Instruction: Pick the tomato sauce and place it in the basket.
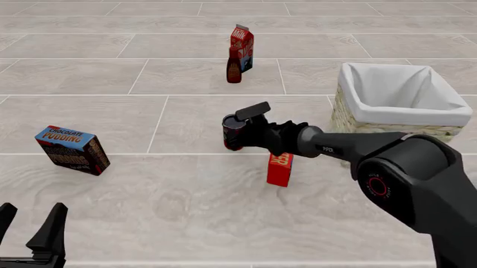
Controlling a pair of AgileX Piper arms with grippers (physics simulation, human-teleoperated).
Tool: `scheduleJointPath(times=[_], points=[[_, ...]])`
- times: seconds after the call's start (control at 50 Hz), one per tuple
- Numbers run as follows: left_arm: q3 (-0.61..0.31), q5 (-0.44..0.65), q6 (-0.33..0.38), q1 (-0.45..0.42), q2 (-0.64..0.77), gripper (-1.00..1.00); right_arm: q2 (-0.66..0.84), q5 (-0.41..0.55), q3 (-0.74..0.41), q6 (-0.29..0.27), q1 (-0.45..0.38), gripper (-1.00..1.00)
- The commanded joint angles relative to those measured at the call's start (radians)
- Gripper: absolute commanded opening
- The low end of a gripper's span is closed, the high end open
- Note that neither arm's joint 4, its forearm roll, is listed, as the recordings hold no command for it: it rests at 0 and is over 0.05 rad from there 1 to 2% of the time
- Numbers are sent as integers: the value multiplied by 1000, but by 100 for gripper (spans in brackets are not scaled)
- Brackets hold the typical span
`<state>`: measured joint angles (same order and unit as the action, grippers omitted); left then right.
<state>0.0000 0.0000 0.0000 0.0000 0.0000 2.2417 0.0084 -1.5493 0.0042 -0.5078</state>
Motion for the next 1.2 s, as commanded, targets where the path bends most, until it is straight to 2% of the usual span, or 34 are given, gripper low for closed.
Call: scheduleJointPath(times=[0.02,1.2], points=[[0,0,0,0,0,100,6,1,-5,3,4,100],[0,0,0,0,0,100,76,12,-73,16,-7,100]])
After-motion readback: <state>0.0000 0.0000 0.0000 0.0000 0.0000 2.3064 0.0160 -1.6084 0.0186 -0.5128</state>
